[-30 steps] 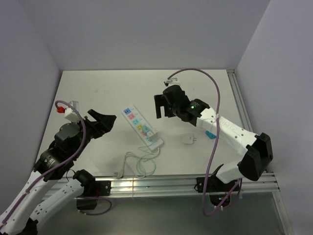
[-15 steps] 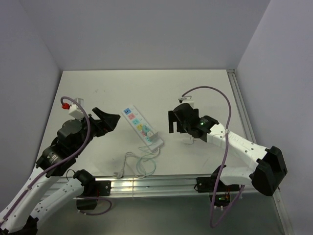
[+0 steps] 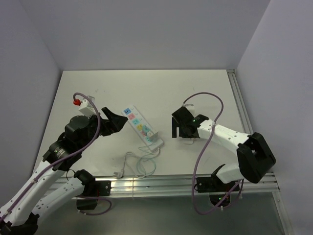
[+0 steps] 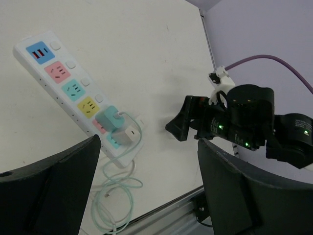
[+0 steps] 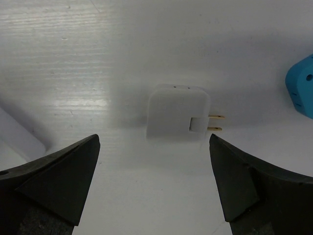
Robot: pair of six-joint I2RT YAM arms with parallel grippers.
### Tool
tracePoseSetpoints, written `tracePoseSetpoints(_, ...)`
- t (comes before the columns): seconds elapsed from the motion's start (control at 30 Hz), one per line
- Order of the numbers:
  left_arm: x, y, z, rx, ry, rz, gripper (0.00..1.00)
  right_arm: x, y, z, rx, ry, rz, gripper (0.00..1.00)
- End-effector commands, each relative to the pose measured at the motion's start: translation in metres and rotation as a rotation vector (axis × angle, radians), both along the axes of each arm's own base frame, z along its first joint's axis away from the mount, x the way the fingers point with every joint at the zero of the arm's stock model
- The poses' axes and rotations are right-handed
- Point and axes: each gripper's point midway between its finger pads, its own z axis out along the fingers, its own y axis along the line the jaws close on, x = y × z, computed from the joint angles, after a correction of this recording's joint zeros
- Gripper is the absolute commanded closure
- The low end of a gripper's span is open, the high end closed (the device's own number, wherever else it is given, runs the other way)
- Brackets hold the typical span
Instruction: Insert the plug
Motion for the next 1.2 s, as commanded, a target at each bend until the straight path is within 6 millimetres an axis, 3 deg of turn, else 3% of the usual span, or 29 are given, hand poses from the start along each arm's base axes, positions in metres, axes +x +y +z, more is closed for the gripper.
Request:
tracePoseSetpoints(0.0,-0.005,-0.01,0.011,-0.034,-0.056,-0.069,0.13,0.008,0.002,-0.004,0.0,0.007,-0.035,0.0)
tracePoseSetpoints(0.3,-0.008,-0.017,0.005,-0.061,-0.043,-0.106,0.13,0.02,0.0,-0.031,-0.065,0.045,-0.046,0.0)
tracePoseSetpoints(0.63,-0.01,-0.016,0.004,-0.071,-0.042,-0.104,0.13,0.031,-0.009,-0.03,-0.086,0.04,-0.026,0.0)
tracePoseSetpoints(0.77,-0.008,-0.016,0.002,-0.058,-0.023,-0.096,0.14,0.021,-0.016,-0.041,-0.096,0.091,-0.031,0.01)
tracePoseSetpoints(0.83,-0.008,-0.014,0.0,-0.049,-0.015,-0.084,0.14,0.018,-0.017,-0.043,-0.095,0.097,-0.032,0.08)
tracePoseSetpoints(1.0,-0.011,-0.01,0.005,-0.072,-0.033,-0.072,0.13,0.016,-0.017,-0.045,-0.096,0.113,-0.026,0.13)
tracePoseSetpoints(1.17,-0.012,-0.006,0.009,-0.054,-0.032,-0.064,0.13,0.018,-0.001,-0.049,-0.043,0.145,0.007,0.28)
